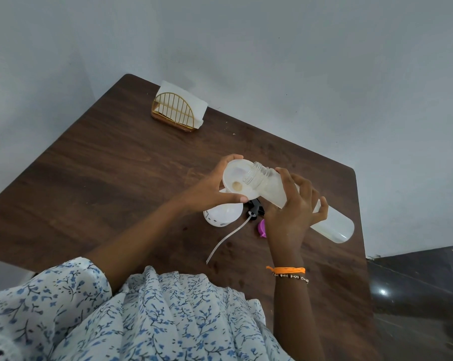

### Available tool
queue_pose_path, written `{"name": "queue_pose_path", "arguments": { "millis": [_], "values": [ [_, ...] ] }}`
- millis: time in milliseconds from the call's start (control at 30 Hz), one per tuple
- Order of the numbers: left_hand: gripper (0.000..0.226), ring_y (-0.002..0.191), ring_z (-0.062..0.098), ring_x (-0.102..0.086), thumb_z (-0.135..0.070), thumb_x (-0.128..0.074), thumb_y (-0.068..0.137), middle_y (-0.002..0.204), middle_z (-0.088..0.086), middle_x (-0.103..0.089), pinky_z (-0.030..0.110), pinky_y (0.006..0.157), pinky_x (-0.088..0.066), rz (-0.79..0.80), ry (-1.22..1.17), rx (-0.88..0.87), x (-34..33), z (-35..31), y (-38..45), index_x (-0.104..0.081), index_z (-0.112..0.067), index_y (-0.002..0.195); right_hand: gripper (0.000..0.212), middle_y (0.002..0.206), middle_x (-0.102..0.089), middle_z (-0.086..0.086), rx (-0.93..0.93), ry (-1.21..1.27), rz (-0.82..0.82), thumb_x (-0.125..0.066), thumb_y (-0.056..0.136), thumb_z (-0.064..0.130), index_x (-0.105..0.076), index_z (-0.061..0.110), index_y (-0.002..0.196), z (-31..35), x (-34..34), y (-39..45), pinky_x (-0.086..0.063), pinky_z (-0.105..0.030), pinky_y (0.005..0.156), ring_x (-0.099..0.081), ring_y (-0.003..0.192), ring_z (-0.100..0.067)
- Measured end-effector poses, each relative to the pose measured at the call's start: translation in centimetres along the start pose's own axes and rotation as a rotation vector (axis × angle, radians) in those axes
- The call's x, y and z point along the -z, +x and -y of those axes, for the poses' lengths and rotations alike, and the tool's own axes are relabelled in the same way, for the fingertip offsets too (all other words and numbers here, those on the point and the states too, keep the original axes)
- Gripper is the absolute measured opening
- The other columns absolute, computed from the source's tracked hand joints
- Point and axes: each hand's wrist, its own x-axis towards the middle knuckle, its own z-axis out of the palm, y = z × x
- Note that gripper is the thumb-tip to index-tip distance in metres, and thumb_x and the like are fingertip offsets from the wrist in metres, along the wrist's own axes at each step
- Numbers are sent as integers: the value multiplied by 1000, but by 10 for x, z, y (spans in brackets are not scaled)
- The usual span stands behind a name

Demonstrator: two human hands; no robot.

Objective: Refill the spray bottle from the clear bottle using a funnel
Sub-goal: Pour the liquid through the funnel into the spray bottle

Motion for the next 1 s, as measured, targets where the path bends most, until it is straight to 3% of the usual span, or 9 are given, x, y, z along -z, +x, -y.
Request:
{"name": "queue_pose_path", "arguments": {
  "millis": [233, 767, 1000],
  "values": [
    [88, 124, 11, -40, -35, -72, 71, 133, -10, -35, 31, 105, -38, -1, 5, 0, -1, -1, 0, -16, -37, 139, 71, 120, -56, -1, -6, -2, 6, -76, 60, -5, -58, 31, 118, 1, -1, 0, -12, -51, 109, -43, 121, -23],
    [85, 122, 7, -41, -33, -73, 72, 128, -16, -36, 21, 99, -38, 2, -21, -9, 0, 0, 1, -17, -40, 136, 67, 122, -56, -2, -16, 10, 7, -77, 62, -1, -58, 29, 119, 2, 0, -1, -12, -53, 110, -44, 121, -24],
    [84, 126, 11, -40, -33, -73, 71, 132, -11, -36, 31, 106, -40, -7, -30, -14, -1, 0, 0, -19, -42, 134, 69, 121, -55, -1, -14, 4, 7, -74, 62, -5, -58, 29, 120, 2, 0, -2, -11, -52, 110, -43, 121, -23]
  ]
}}
